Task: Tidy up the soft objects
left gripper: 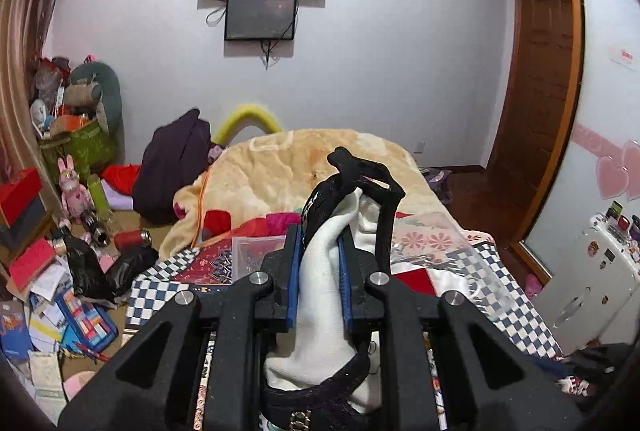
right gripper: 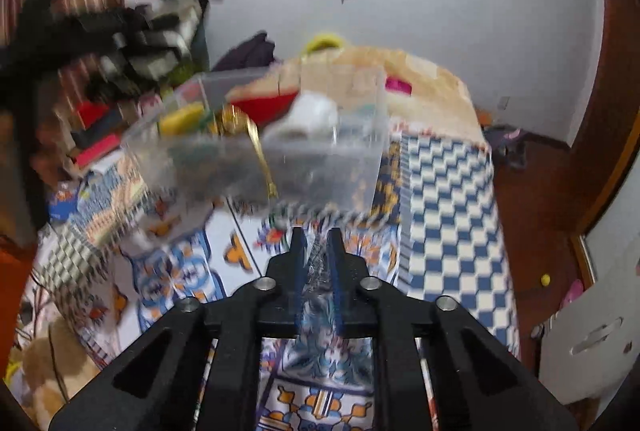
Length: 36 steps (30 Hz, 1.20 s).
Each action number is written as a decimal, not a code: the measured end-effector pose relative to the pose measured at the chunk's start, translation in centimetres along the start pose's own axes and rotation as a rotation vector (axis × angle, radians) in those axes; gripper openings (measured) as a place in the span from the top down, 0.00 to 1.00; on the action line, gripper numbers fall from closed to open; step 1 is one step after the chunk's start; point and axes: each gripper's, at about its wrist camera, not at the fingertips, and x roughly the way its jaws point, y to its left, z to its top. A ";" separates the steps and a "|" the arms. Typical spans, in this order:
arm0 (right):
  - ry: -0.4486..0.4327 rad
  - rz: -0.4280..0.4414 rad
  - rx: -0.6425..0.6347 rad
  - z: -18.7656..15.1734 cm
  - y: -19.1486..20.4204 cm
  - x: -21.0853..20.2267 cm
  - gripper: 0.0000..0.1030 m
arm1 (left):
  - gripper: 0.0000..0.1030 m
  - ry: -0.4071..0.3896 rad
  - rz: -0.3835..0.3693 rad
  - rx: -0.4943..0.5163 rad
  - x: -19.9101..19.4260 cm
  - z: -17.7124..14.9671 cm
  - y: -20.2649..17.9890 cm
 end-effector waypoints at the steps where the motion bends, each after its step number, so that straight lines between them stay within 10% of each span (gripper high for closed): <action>1: -0.023 0.006 0.003 0.6 -0.1 -0.5 0.91 | 0.84 0.012 -0.001 -0.006 0.6 -0.1 0.2; 11: -0.051 0.022 0.018 2.0 -0.2 -1.3 0.90 | 0.83 0.196 -0.005 0.011 6.5 -3.0 0.0; 16: 0.041 0.020 0.013 -0.5 -0.1 0.0 0.46 | 0.75 0.215 0.007 0.034 6.7 -3.7 -0.2; 22: 0.125 0.047 0.030 -3.3 0.8 1.4 0.37 | 0.49 0.192 -0.024 0.018 4.6 -3.4 0.2; 29: 0.188 0.020 -0.017 -5.5 2.6 2.9 0.38 | 0.26 0.131 -0.035 0.055 1.3 -2.8 -0.6; 36: 0.158 -0.008 0.001 -5.7 1.8 2.6 0.86 | 0.20 0.089 -0.073 0.051 -1.4 -2.4 -1.0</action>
